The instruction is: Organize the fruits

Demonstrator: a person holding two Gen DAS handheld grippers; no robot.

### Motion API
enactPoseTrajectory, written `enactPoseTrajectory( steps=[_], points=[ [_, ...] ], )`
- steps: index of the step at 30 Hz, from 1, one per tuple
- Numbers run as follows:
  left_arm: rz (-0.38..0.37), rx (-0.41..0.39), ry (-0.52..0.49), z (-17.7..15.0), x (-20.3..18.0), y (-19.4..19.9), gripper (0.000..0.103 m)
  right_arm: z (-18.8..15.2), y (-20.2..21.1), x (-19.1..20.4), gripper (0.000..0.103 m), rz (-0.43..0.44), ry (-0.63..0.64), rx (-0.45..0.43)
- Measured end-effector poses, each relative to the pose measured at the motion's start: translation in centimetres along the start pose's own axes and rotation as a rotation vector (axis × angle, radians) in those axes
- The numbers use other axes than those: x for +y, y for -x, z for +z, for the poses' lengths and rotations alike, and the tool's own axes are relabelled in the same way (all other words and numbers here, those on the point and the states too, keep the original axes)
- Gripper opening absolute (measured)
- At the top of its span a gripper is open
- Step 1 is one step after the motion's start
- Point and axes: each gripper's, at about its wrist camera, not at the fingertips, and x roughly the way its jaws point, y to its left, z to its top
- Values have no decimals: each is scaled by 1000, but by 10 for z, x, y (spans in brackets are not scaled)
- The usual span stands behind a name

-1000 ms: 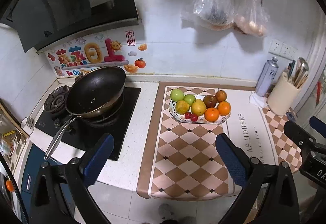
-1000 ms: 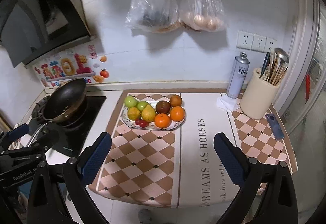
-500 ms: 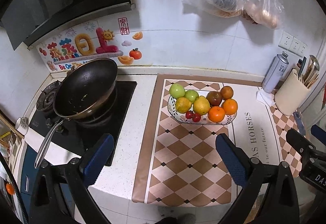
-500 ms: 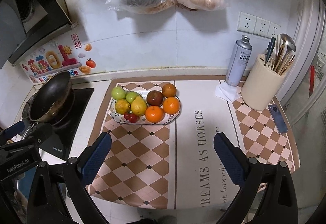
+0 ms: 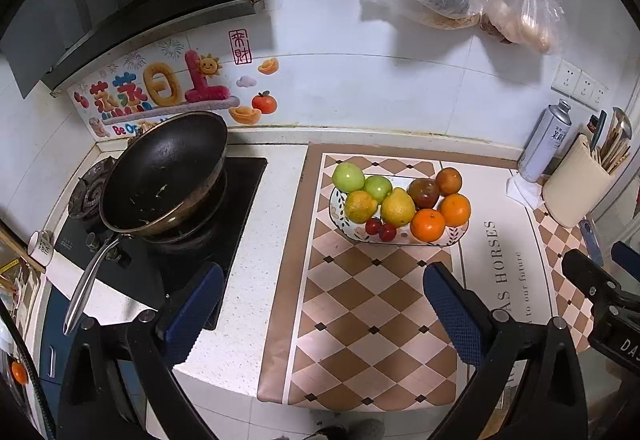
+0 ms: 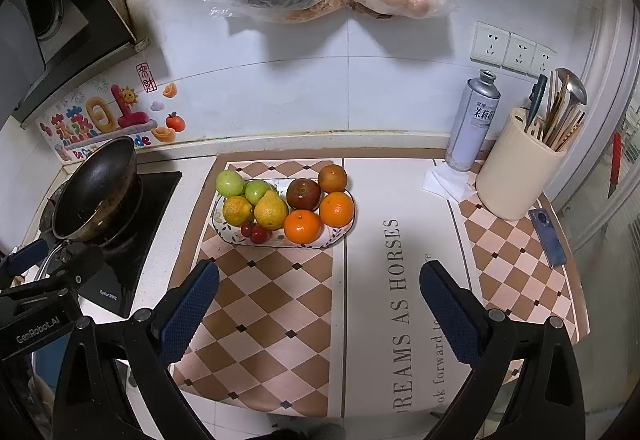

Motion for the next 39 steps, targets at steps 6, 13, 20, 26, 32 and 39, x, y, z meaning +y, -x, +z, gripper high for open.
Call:
enactPoseTrajectory(
  steps=[6,13,20,26,32,39],
  points=[
    [7,-3,-4,1,0,-1,102,3,-1,4,102,-4,4,-3],
    [9,-1,-5,1,1,-3,102,2,1,2,102,5,3,-5],
    [-1,-2,-2,-1,0,1,102,-3,4,4,102,5,16,-2],
    [2,-23,-12,-5,-3,11,102,-12,10,4,102,9,21,-2],
    [-1,-37,-11,-7,-3,18,102,-15,15,2,102,12,16,-6],
    [-10,-38,-9,-13,-4,22,102,-17,19,-1,102,15,16,-9]
  ],
)
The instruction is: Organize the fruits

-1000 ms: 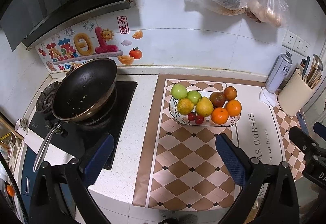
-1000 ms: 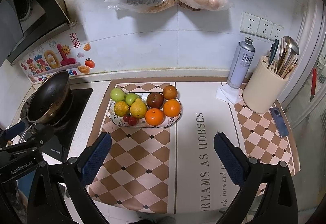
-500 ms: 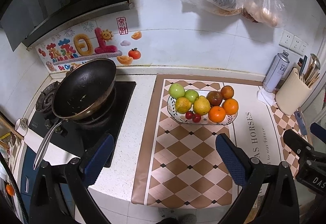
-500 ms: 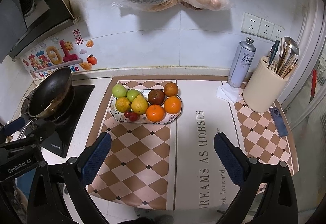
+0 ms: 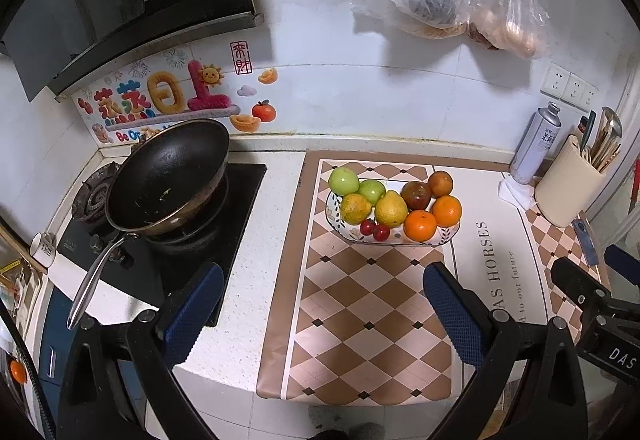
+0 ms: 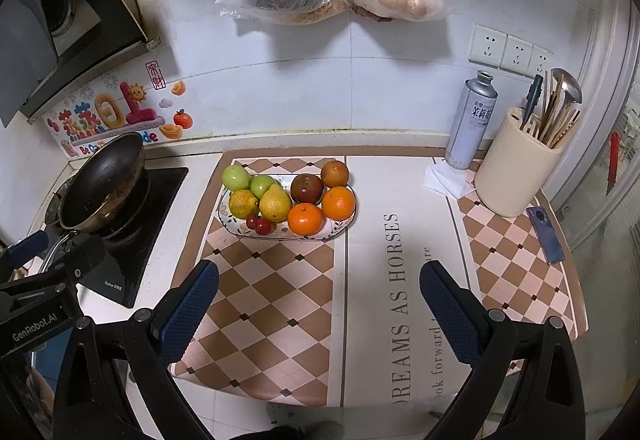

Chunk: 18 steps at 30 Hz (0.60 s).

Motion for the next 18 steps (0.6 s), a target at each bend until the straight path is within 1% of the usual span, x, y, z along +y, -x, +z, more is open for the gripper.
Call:
enactPoseTrajectory(
  steps=[18],
  points=[
    [1,-6,-9,-8,-8,7,102,-5,5,-7,102,3,4,5]
  ],
)
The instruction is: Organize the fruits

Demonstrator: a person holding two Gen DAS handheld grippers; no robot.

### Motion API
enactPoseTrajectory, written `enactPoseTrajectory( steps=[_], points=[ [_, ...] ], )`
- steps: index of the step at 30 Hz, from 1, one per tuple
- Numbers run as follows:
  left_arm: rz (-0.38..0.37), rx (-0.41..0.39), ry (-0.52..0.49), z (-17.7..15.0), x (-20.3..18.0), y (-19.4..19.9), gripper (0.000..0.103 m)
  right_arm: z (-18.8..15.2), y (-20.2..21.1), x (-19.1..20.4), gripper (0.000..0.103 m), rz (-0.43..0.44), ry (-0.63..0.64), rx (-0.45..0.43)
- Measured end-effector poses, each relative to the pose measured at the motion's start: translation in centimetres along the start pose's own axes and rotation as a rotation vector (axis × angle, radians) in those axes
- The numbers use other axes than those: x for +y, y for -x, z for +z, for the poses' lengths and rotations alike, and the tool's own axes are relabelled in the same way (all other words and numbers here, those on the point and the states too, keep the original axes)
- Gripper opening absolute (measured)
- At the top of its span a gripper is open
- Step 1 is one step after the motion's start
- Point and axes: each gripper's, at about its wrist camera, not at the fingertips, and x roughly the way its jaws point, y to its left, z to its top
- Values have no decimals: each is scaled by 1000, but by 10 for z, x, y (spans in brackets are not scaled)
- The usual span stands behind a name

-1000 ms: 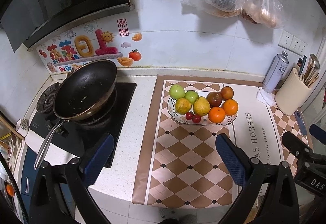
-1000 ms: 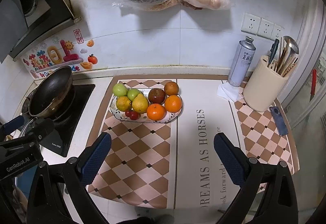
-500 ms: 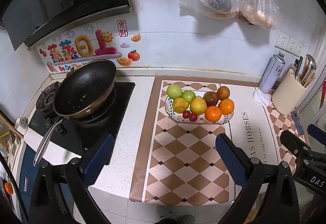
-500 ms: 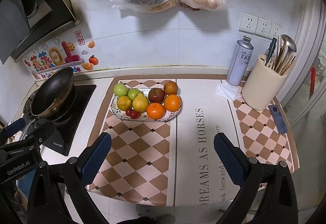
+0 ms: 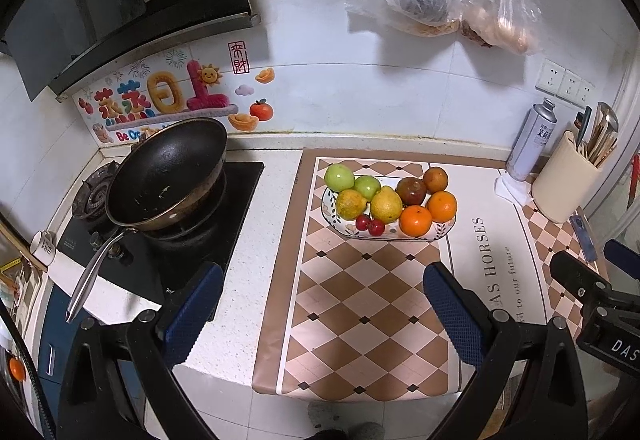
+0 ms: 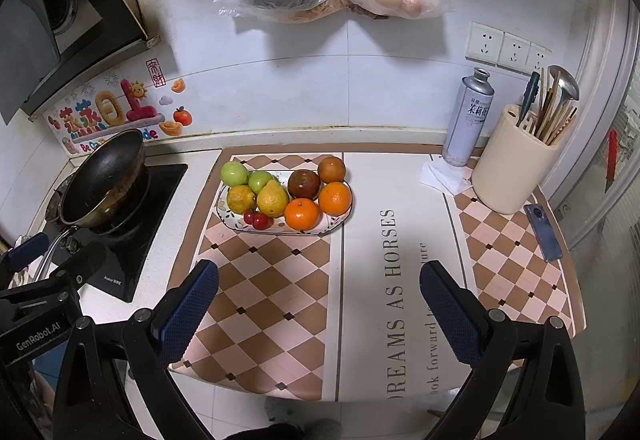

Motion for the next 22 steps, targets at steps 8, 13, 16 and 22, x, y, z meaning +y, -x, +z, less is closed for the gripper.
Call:
enactPoseTrajectory(
  steps=[8,13,16,22],
  points=[
    [-2,-5,-3,-1,-4,2,102,-1,2,-3,102,3,0,-5],
    [-1,-6,-5,-1,-4,2,102,-1,3,-4,102,7,0,-8],
    [0,-7,-6,-1,-5,3,102,-1,3,-5,102,7,0,-8],
    [0,-21,-10,0,-8,6,102,0,4,-5,102,11,-3,-3]
  ],
)
